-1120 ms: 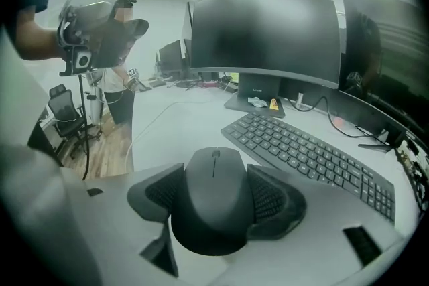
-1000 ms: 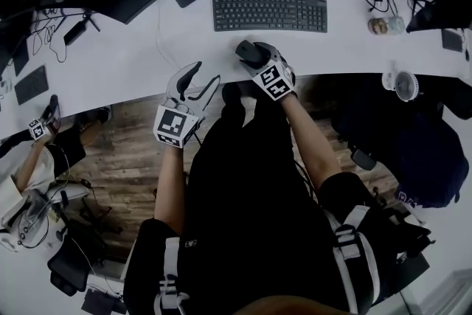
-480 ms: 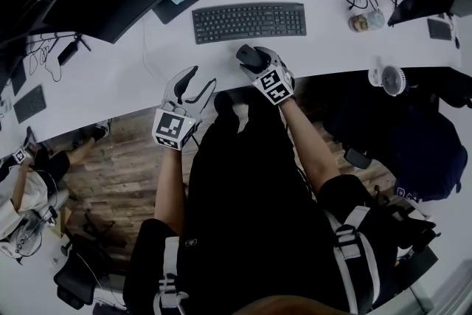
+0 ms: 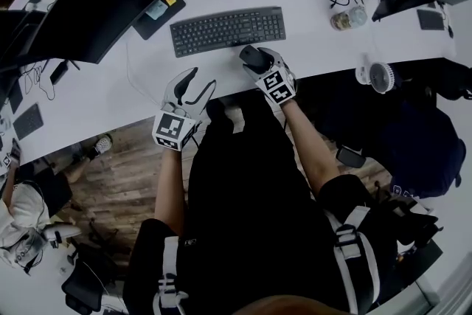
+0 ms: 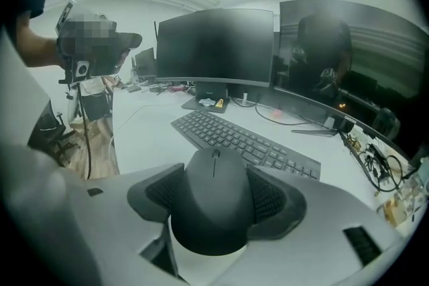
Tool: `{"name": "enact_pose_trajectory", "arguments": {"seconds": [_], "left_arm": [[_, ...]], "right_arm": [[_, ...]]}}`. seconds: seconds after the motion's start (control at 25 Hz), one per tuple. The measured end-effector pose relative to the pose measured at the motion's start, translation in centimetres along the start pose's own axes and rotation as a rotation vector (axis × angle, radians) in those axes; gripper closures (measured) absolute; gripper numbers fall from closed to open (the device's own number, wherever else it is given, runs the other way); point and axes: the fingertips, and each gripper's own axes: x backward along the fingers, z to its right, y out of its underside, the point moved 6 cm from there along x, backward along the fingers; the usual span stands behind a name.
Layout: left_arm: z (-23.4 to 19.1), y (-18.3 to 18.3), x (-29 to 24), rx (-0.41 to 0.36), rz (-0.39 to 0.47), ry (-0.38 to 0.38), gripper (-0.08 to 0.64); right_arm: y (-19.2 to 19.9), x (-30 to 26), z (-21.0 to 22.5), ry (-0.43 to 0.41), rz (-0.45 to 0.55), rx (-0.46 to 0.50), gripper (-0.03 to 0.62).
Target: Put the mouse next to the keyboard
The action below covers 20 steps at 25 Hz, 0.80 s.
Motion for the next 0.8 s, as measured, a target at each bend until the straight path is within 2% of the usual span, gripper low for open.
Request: {"name": "enact_pose_trajectory", "arguments": {"seconds": [0.32,0.8], "left_arm": [[1.3,-1.2,-4.4,0.002,-0.016,0.024,0.339],[2.3,-2.6,-10.1,0.003,-0.032,0.014,0.339]], "right_arm": [[2.2,1.8,4.8,0.029,-0.010,-0.039,0.299],[5.0,3.0,11.2,0.045,-0.028,-0.074,0.299]]}}
